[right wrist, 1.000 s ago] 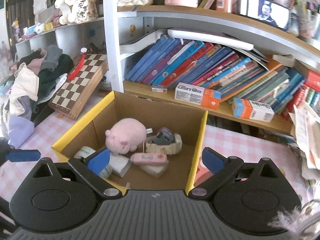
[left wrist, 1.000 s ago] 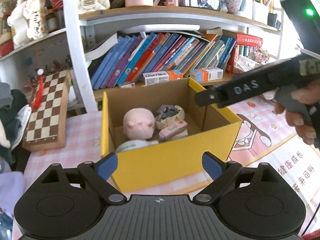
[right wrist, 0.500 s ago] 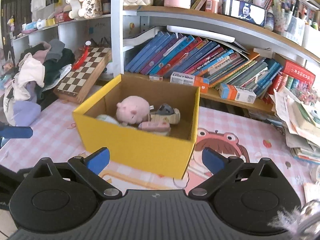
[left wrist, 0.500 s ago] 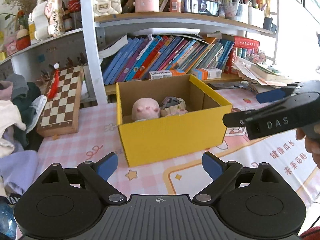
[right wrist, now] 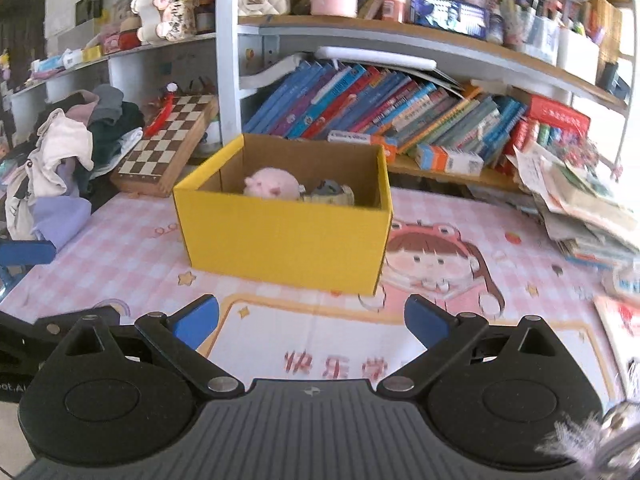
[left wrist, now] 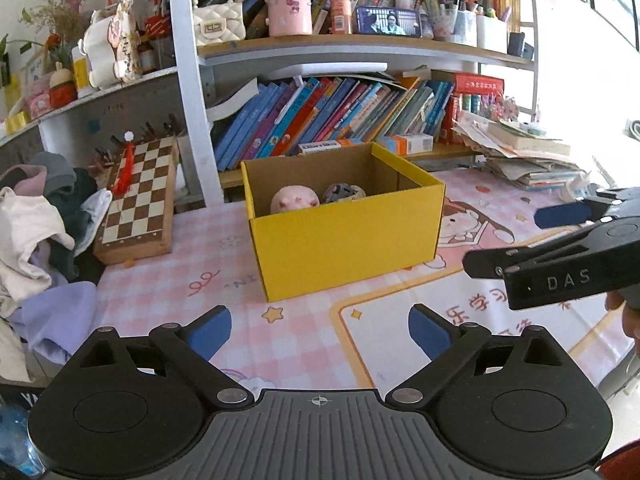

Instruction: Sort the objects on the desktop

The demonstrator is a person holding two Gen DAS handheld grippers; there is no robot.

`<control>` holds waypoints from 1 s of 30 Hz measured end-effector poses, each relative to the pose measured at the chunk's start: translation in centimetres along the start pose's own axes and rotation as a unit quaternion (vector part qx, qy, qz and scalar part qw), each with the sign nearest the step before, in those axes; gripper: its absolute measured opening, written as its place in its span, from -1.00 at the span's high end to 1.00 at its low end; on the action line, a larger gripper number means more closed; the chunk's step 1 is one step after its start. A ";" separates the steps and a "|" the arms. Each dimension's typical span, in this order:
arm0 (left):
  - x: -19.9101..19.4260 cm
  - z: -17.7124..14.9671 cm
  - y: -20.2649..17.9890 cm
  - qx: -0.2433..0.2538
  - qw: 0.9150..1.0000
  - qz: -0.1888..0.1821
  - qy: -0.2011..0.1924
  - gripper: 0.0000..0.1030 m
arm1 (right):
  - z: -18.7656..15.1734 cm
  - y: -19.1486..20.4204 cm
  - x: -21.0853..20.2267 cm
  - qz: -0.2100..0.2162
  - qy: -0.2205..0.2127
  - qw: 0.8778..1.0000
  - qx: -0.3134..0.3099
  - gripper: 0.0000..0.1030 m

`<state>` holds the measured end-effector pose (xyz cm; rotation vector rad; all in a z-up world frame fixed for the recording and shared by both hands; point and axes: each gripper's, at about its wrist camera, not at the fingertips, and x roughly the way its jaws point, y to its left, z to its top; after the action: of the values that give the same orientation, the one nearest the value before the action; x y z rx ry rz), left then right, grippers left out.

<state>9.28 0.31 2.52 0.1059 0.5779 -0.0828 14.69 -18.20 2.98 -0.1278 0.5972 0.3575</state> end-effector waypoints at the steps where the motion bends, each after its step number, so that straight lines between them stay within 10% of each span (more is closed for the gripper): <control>1: -0.2 -0.3 0.0 0.001 1.000 0.001 -0.001 -0.89 | -0.4 0.1 -0.2 -0.003 0.002 1.000 0.003 -0.95; 30: -2.9 -5.3 -0.2 -0.023 0.999 0.001 0.042 -0.90 | -6.4 3.2 -4.0 -0.035 0.031 0.999 0.023 -1.00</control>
<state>3.94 0.92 -0.28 0.0648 0.6629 -0.0634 7.11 -17.82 -0.04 -0.1166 0.6595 0.2725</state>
